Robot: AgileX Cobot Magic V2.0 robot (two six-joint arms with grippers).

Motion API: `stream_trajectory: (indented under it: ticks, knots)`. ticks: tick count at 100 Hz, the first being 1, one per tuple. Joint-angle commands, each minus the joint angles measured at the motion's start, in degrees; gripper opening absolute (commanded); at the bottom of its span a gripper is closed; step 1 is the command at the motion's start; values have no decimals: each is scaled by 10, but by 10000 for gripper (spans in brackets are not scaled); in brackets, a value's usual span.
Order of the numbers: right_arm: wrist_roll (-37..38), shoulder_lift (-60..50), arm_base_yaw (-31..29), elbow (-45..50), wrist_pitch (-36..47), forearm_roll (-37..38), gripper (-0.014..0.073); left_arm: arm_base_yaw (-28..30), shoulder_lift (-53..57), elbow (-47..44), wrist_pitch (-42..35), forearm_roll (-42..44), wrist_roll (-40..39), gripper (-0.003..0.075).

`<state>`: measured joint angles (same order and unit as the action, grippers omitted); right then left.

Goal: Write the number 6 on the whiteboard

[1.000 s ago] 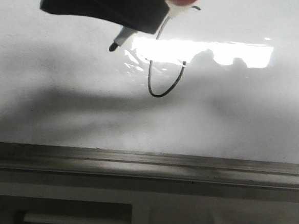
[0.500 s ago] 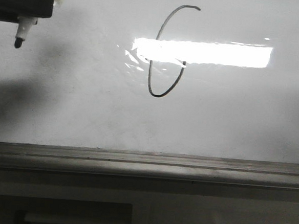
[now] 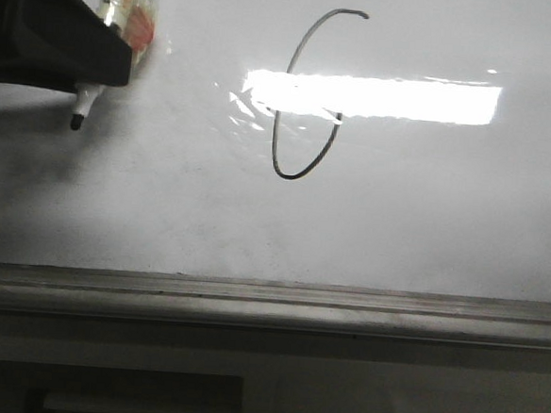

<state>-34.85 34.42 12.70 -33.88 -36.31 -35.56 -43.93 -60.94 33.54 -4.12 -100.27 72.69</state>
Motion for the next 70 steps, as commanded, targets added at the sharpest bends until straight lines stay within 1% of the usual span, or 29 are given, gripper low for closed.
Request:
stream_trajectory:
  ticks: [1,43,46,53,65,70]
  knots:
    - [1,-2,-2,-15,38,-17,467,-1,-13,27,-1,-7,-1,-20]
    - [1,-2,-2,-15,38,-17,467,-1,-27,38,-3,-13,2,-11]
    - [1,-2,-2,-15,38,-17,467,-1,-27,38,-3,-12,2,3]
    - [1,-2,-2,-15,38,-17,467,-1,-27,38,-2,-12,2,63]
    - [1,-2,-2,-15,40,-17,467,-1,-27,38,1,-12,2,187]
    - [1,-2,-2,-15,41,-17,467,-1,-27,38,2,-12,2,263]
